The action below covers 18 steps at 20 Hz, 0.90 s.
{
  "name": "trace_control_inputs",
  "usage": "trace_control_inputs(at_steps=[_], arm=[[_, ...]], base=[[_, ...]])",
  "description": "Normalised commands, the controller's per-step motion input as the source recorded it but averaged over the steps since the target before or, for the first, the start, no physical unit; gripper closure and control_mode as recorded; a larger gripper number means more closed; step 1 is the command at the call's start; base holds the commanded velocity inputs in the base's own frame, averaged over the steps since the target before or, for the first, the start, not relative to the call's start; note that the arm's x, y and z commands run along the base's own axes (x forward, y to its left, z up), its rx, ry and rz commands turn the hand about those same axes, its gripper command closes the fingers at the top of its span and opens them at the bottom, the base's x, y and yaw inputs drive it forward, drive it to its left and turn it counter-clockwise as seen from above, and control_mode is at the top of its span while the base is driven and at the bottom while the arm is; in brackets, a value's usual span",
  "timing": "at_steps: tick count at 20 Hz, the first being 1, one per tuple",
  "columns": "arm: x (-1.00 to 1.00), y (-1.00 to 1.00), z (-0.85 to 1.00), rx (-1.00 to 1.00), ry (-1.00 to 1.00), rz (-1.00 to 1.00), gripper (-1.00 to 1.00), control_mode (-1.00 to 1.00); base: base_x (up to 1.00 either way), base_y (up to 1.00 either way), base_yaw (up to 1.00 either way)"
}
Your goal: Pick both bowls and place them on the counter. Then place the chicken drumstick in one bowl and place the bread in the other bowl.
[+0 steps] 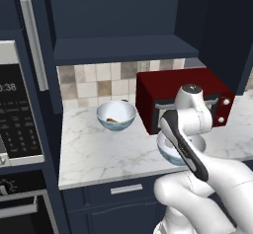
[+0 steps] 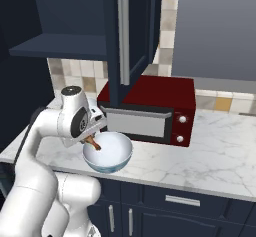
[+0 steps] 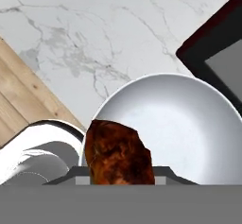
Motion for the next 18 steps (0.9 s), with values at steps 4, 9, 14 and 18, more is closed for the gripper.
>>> trace_control_inputs(at_steps=[4,9,14,18], arm=[[0.16,-0.52,-0.32,0.08,0.00,-0.08,1.00,-1.00],[0.35,-0.06,-0.39,0.10,0.02,-0.06,1.00,-1.00],[0.43,-0.07,-0.32,0.04,0.09,-0.06,1.00,-1.00],[0.31,-0.18,-0.21,0.00,0.10,-0.07,1.00,-1.00]], base=[[0.00,0.00,0.00],[0.00,0.00,0.00],[0.00,0.00,0.00],[0.00,0.00,0.00]])
